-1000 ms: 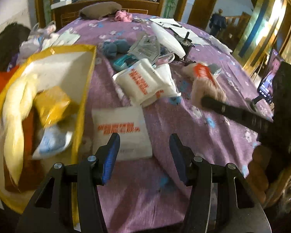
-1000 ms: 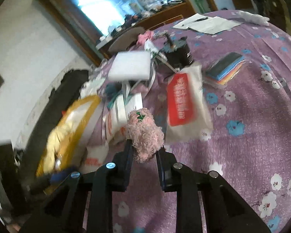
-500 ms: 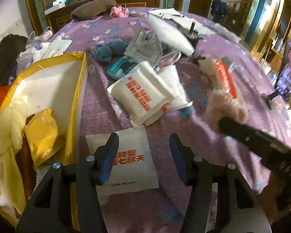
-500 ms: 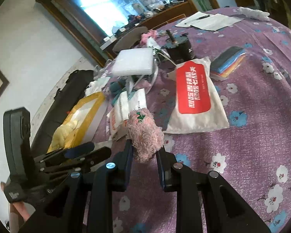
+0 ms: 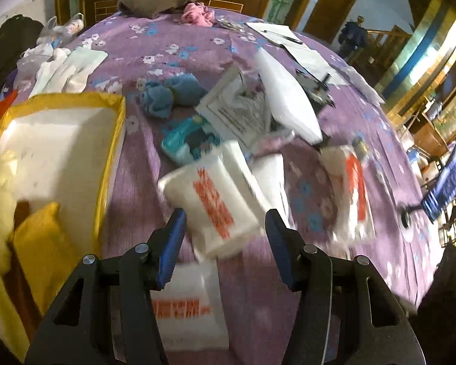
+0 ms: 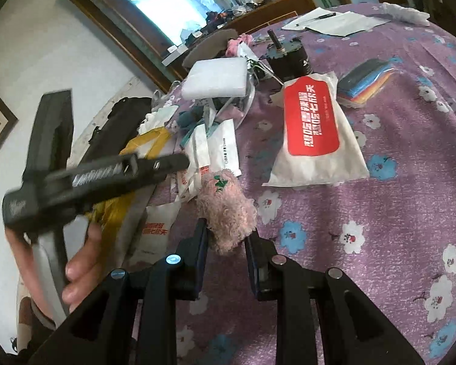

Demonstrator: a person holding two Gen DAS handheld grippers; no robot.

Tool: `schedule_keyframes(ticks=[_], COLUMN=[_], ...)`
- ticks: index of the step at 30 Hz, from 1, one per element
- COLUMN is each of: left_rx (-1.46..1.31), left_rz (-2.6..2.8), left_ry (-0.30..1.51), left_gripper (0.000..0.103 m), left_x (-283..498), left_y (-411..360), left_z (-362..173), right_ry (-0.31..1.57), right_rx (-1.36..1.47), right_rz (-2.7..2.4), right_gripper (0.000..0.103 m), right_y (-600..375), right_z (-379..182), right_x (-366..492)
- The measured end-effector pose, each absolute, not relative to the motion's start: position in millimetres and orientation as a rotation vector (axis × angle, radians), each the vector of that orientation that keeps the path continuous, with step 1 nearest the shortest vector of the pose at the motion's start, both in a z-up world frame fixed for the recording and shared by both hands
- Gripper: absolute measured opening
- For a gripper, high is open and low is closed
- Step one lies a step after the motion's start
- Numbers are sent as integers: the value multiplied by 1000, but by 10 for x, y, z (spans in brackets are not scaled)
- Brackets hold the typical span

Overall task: Organize soft objects
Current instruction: 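Lift the pink toy with right gripper while left grasps the white red-print packet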

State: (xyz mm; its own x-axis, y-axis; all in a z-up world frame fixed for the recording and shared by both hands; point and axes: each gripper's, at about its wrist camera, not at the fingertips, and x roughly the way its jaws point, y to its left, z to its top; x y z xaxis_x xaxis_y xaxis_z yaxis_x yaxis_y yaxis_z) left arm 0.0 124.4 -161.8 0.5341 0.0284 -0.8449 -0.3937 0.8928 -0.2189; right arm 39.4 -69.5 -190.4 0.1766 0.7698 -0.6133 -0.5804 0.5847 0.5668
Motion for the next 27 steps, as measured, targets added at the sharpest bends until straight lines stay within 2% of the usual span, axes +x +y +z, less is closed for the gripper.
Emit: schedule_keyframes(ticks=[4,7,10,12,14,17,20,22,27], left_rx=[-407,-299,-320,-296,-294,-318,-354,-358,-404], left_rz=[262,326,351,334,313,273,258,260,243], left_ry=[1023,1037,1016,1014,1006,995,957,928,855], left_gripper=[53,61,60,51,34,18,7,3,2], left_x=[227,341,293,244,172,85,-10,-74,-318], left_y=[1265,1174,1173,1146,1124,1114,1134,1117,1123], left_z=[-1690,-1742,-1757,-1758,-1746,-1714,-1659,-1588,-1403], right_ry=[1020,1025,1026,1028,1027,1025,1021,1018,1010], right_rx=[216,199,193,196,194,188,182,177,170], right_rz=[967,966,967,965,965,965,965,966,968], right_gripper=[23,24,24,24,24,24,24,24,24], right_y=[-671,-640,-621,-625,-624,-617,-601,-595,-582], right_z=[-1927,-1938,-1936,-1940,-1937,-1938,-1931,-1929,-1924], right_x=[389,375,377,382,379,375,365,359,348])
